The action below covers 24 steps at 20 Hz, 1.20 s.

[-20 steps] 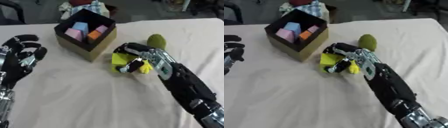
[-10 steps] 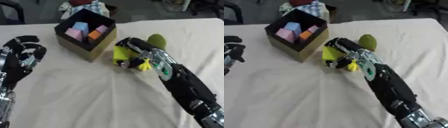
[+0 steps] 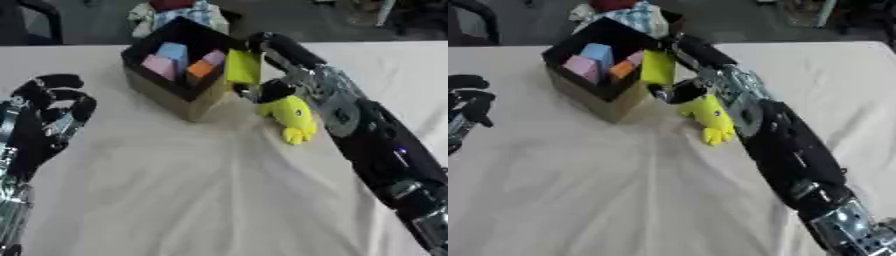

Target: Pick up objects on the table and place them in the box.

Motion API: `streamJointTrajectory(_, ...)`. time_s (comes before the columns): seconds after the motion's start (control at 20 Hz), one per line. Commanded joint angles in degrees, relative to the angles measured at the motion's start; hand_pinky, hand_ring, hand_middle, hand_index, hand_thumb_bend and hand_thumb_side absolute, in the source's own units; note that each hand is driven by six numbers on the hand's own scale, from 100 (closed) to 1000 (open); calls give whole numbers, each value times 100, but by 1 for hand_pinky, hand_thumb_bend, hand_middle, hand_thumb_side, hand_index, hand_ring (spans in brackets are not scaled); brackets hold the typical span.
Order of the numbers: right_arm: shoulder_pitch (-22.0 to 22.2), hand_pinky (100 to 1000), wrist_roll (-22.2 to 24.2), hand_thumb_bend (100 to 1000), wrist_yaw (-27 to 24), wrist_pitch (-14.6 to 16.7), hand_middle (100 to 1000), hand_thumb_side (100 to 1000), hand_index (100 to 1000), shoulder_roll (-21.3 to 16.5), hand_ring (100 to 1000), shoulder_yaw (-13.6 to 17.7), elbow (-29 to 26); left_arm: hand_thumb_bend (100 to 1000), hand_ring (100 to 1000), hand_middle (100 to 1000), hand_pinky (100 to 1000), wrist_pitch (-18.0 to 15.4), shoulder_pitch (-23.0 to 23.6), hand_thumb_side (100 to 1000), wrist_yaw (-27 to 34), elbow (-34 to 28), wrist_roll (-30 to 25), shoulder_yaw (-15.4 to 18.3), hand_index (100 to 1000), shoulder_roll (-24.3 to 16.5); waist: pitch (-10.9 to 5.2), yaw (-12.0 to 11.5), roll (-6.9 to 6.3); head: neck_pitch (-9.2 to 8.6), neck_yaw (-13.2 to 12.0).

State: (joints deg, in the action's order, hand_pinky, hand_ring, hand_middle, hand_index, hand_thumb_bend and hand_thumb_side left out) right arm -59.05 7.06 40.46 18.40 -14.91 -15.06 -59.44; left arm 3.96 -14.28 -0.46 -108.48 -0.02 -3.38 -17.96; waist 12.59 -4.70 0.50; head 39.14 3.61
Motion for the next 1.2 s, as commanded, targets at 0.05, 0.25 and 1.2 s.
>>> streamJointTrajectory(0.05, -272, 700, -69, 100, -39, -140, 448, 100, 687, -175, 604, 191, -16, 646, 664, 656, 425, -71, -121, 496, -8, -126, -98, -58, 728, 4, 7, -124, 79, -122, 169)
streamJointTrajectory(0.25, -429, 702, -253, 100, 130, -236, 477, 100, 714, -137, 610, 345, 256, 643, 662, 653, 426, -151, -246, 491, 65, -181, -174, -126, 728, 75, 30, -414, 98, -197, 393)
streamJointTrajectory(1.2, -420, 823, -739, 437, 853, -361, 924, 493, 1000, 274, 845, 575, 914, 660, 659, 650, 418, -186, -346, 493, 145, -218, -283, -201, 731, 206, 131, -686, 95, -425, 684)
